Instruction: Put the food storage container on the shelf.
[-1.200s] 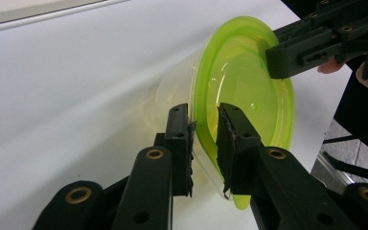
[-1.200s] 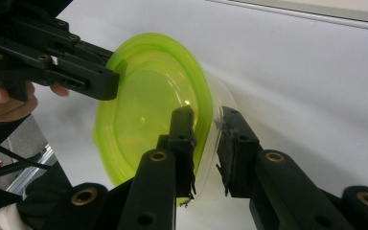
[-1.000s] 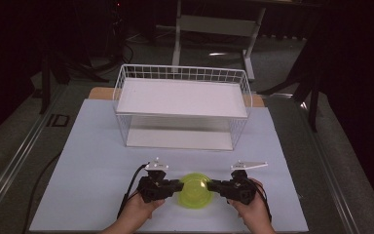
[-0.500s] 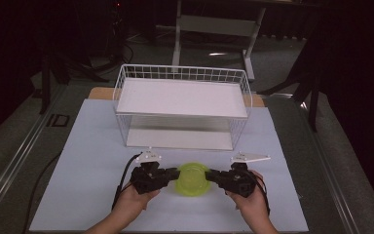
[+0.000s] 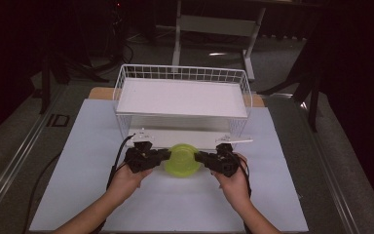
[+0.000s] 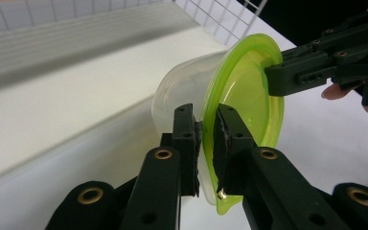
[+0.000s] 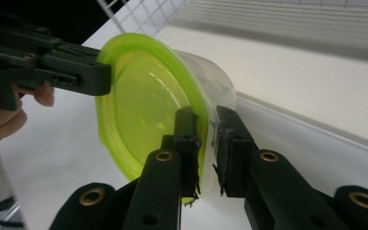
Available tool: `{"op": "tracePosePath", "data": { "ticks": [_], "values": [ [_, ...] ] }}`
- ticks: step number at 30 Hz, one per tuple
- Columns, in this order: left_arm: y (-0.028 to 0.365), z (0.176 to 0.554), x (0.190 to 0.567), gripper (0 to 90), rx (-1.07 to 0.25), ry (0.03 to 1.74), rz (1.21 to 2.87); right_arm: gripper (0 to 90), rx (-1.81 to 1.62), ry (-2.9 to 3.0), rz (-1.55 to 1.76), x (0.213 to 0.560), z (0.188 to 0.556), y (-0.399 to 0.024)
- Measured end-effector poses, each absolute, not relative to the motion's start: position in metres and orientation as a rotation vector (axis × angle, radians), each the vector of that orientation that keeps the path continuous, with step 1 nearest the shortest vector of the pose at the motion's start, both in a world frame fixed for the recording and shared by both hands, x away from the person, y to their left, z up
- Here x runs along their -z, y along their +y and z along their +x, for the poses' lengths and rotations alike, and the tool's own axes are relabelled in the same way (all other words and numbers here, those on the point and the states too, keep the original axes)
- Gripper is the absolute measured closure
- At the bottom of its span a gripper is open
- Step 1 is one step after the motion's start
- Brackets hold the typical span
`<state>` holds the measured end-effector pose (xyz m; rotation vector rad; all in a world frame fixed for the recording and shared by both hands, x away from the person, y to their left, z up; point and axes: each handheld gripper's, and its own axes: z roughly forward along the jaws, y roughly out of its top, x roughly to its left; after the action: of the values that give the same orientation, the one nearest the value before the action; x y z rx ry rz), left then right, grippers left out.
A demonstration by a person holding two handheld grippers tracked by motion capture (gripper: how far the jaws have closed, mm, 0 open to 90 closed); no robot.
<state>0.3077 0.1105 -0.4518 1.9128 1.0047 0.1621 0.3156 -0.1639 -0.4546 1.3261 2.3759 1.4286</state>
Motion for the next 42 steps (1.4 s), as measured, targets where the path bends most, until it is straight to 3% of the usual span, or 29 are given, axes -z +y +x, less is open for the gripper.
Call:
{"op": "tracePosePath", "data": {
  "ticks": [14, 32, 42],
  "values": [
    [0.113, 0.342, 0.478, 80.7, -0.254, 1.041, 1.917, 79.7, -1.395, 2.287, 1.382, 0.484, 0.349, -0.147],
    [0.117, 0.371, 0.488, 80.0, -0.239, 1.089, 1.829, 79.3, -1.404, 2.180, 1.364, 0.485, 0.372, -0.139],
    [0.109, 0.372, 0.495, 73.6, -0.370, 1.023, 1.828, 76.9, -1.380, 2.112, 1.362, 0.488, 0.377, -0.141]
  ]
}}
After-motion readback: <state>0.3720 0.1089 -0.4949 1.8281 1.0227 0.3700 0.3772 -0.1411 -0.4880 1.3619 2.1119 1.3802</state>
